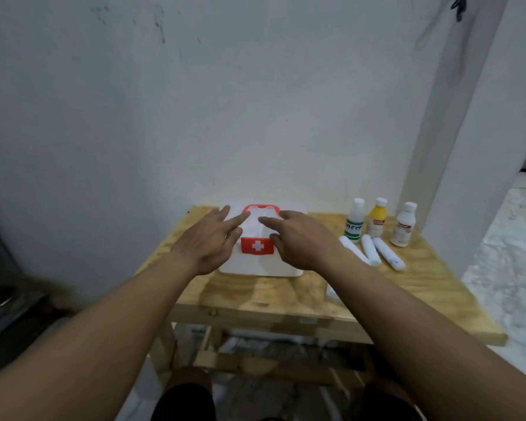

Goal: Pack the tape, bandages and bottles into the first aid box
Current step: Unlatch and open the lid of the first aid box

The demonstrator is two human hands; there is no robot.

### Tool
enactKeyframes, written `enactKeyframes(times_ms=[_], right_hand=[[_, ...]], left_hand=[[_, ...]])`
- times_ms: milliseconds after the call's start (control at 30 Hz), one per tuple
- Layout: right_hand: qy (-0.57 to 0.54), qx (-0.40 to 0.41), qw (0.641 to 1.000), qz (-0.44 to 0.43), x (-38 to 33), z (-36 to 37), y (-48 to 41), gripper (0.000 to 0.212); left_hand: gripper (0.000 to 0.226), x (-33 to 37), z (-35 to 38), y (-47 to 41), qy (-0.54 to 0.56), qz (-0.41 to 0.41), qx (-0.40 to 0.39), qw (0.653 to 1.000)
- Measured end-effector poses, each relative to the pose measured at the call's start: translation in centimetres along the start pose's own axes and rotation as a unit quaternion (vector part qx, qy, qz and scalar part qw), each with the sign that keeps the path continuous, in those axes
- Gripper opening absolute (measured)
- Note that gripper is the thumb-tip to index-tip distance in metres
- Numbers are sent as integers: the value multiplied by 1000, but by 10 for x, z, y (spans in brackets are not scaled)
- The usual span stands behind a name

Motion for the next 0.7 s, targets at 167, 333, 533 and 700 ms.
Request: enactKeyframes(times_ms=[167, 333, 533, 700], right_hand=[[66, 24, 997, -42, -13, 12, 6, 57], [125, 24, 990, -66, -17, 18, 7, 77], [165, 29, 984, -53, -24, 27, 4, 68], [194, 13, 979, -56, -25, 28, 1, 65]], left_hand=[[48, -10, -5, -6, -59, 32, 54, 996], [50, -11, 6, -7, -11, 55, 35, 998], [49, -14, 6, -9, 2, 55, 30, 998], [48, -15, 8, -9, 35, 50, 49, 997]])
Point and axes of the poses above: each hand's wrist, its own y-axis away from the middle knuckle, its own z-axis out of the palm, x = y × z, the point moved 6 cm from there along -y, towards the middle knuckle, and after that the axes turned 1 degree about z, right-handed, at the moved point
